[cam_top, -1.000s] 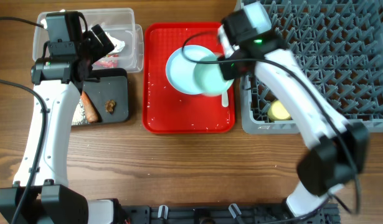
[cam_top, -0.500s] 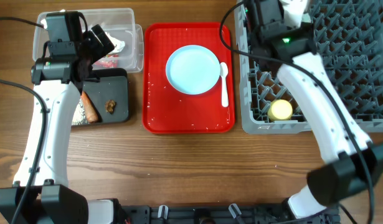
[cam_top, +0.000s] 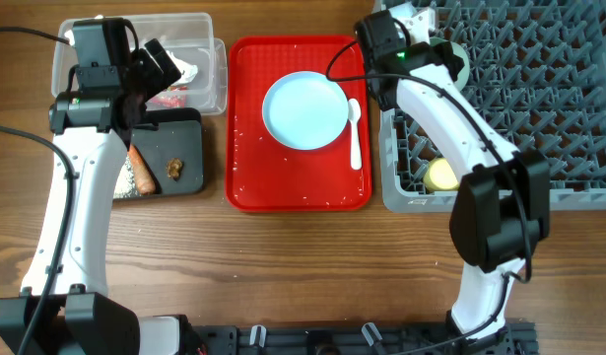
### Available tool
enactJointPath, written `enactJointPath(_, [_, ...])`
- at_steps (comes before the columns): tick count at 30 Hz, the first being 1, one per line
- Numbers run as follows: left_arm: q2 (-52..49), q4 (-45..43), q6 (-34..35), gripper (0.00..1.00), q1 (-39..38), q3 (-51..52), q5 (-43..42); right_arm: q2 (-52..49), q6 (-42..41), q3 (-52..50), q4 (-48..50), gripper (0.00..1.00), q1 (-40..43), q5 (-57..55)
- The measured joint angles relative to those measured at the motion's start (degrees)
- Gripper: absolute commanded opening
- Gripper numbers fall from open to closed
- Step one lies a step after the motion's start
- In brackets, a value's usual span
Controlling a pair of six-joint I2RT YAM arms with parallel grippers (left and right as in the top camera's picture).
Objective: Sort waste into correct bins and load items into the dishwasher rack
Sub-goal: 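Place the mint bowl into the dishwasher rack with the right gripper, then reach the right gripper to the blue plate edge and grasp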
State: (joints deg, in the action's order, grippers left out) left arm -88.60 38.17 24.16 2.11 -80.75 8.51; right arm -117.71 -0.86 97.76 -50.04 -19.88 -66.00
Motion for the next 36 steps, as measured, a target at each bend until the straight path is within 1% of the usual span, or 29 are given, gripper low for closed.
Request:
enactJointPath(18, [0.00, 0.02, 0.00, 1.00, 0.00, 0.00, 0.00, -0.28, 2.97, 0.00, -1.01, 0.04, -0.04, -3.26])
enactJointPath(21, [0.00, 0.00, 0.00, 1.00, 0.00, 0.00, 0.00, -0.28, 3.19, 0.00, -2.67, 0.04, -0.09, -1.97])
enactJointPath(25, [0.00, 0.02, 0.00, 1.00, 0.00, 0.00, 0.02, -0.28, 3.34, 0.00, -4.76, 0.06, -1.05, 2.95])
enactJointPath(26, [0.00, 0.02, 0.00, 1.00, 0.00, 0.00, 0.02, -0.28, 3.34, 0.00, -5.16, 0.09, -1.38, 3.21])
enactJointPath(29, [0.00, 0.02, 0.00, 1.00, 0.00, 0.00, 0.00, -0.28, 3.69, 0.00, -6.34, 0.26, -2.10, 4.31])
enactJointPath(30, [0.00, 0.02, 0.00, 1.00, 0.00, 0.00, 0.00, -0.28, 3.72, 0.00, -6.75, 0.33, -2.38, 4.90])
enactJointPath(32, [0.00, 0.02, 0.00, 1.00, 0.00, 0.00, 0.00, -0.28, 4.04, 0.00, -7.10, 0.59, -2.89, 5.97])
enactJointPath(34, [0.00, 0.02, 0.00, 1.00, 0.00, 0.00, 0.00, -0.28, 4.04, 0.00, -7.52, 0.72, -3.54, 7.63])
enactJointPath(36, [0.00, 0.02, 0.00, 1.00, 0.00, 0.00, 0.02, -0.37, 4.24, 0.00, -7.82, 0.81, -4.28, 9.07])
